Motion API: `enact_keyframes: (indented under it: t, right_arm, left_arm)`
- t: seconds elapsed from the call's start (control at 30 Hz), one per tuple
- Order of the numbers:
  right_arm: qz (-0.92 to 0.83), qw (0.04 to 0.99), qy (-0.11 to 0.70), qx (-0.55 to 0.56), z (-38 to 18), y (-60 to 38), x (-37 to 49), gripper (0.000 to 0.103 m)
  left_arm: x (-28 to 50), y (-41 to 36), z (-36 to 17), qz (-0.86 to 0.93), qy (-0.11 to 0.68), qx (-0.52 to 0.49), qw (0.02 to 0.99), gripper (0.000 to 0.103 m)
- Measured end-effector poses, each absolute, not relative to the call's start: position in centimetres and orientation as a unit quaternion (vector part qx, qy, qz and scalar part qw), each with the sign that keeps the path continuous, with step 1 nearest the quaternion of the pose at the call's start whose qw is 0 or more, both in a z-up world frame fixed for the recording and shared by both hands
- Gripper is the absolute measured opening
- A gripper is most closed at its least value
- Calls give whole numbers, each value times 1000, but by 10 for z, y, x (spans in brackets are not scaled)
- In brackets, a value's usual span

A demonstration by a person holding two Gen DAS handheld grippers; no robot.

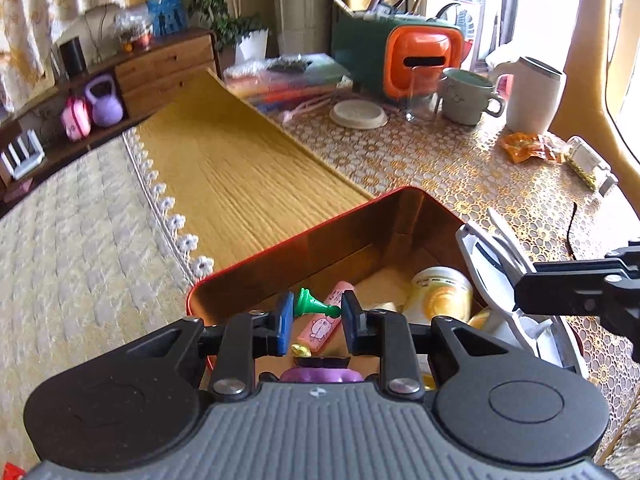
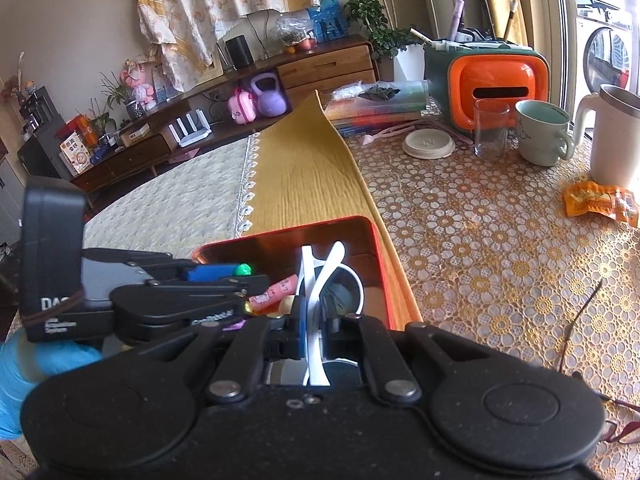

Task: Organize rigid objects
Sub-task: 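Lower and open both grippers to drop the pawn and sunglasses into the tin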

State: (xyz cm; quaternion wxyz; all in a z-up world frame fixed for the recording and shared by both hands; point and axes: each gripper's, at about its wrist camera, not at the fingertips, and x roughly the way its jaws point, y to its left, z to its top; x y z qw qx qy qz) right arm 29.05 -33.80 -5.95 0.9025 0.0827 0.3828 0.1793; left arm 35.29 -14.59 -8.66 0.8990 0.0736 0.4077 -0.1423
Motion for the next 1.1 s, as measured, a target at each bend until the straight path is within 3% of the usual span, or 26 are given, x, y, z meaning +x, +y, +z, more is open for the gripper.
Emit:
enact_keyframes:
  t: [0.87, 1.1]
  right_arm:
    - [165, 892, 412, 84, -75, -326, 329, 7]
    - [163, 890, 416, 96, -69, -332, 326, 12]
  left_arm:
    - [366, -136, -100, -127, 435, 44, 890, 25]
    - [360, -127, -93, -118, 431, 15, 894, 29]
